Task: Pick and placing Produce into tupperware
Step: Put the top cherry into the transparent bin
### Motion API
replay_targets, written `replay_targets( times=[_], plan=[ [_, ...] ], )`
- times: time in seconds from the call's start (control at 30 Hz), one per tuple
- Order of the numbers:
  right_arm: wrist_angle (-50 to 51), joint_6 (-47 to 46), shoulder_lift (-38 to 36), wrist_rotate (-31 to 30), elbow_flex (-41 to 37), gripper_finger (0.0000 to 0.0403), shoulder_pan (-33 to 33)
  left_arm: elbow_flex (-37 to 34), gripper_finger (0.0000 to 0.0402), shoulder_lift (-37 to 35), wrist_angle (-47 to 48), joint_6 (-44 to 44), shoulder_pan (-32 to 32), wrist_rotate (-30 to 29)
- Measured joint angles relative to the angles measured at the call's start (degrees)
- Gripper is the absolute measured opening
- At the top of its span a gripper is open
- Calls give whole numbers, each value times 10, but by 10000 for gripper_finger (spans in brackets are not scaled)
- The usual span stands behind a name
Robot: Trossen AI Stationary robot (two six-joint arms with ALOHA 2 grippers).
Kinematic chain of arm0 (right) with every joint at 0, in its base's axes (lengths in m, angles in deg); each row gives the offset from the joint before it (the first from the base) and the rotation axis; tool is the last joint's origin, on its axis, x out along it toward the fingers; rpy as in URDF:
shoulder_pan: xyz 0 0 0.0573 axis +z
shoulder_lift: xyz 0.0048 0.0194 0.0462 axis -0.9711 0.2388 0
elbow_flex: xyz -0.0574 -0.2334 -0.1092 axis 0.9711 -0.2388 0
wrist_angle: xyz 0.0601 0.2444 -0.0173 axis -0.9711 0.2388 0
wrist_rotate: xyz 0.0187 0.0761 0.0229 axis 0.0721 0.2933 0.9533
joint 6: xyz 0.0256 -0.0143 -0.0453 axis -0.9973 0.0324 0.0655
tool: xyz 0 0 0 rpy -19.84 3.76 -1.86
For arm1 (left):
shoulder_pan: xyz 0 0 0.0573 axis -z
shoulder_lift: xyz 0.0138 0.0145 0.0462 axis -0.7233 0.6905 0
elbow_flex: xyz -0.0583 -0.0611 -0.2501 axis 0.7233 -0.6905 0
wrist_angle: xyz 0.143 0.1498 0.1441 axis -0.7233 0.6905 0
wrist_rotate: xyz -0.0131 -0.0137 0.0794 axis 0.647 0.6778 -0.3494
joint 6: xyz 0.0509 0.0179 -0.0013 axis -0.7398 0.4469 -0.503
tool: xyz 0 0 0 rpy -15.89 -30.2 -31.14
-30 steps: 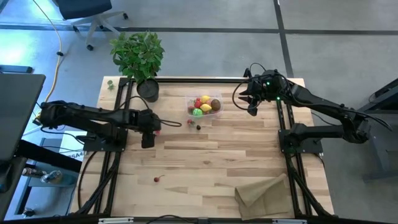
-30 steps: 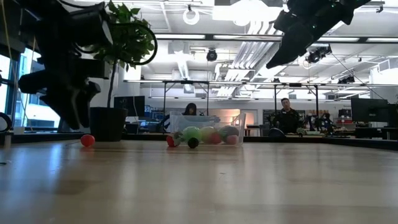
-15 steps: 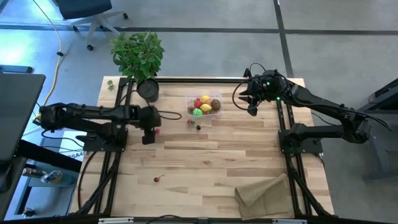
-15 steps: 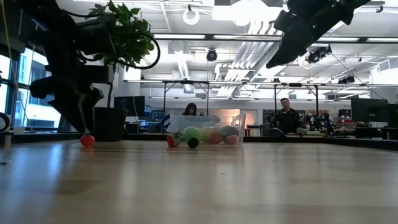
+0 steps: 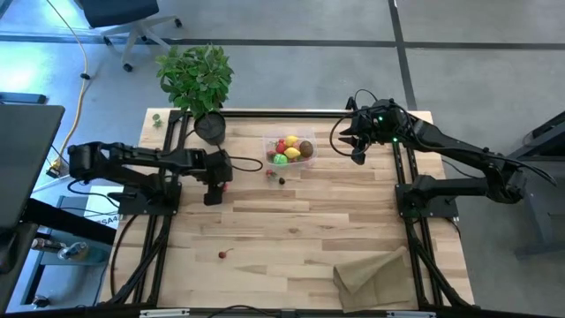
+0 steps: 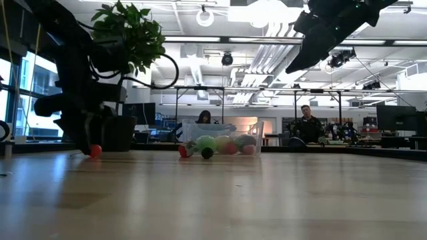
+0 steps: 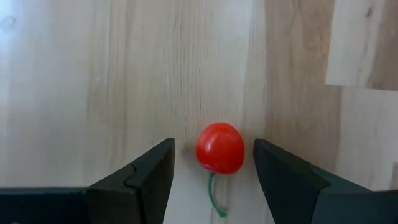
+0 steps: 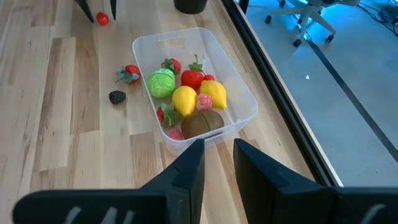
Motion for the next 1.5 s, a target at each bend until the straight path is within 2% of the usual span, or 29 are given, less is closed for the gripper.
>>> replay_targets(
  times=[0.17, 0.47, 0.77, 0.9, 1.23, 1.5],
  plan=[
    [0, 0, 0, 0, 0, 76, 0, 3, 209, 28, -7, -8, 0, 3],
    [0, 0, 0, 0, 0, 76, 0, 2, 203, 33, -21, -9, 0, -2],
    [0, 0, 0, 1, 0, 76, 0, 2, 126, 33, -23, -3, 0, -3],
    [0, 0, 0, 1, 0, 76, 0, 2, 105, 33, -22, -3, 0, -5],
    [0, 0, 0, 1, 0, 76, 0, 2, 119, 33, -21, -3, 0, -6],
    [0, 0, 0, 1, 0, 76, 0, 2, 101, 33, -20, -3, 0, -6]
  ],
)
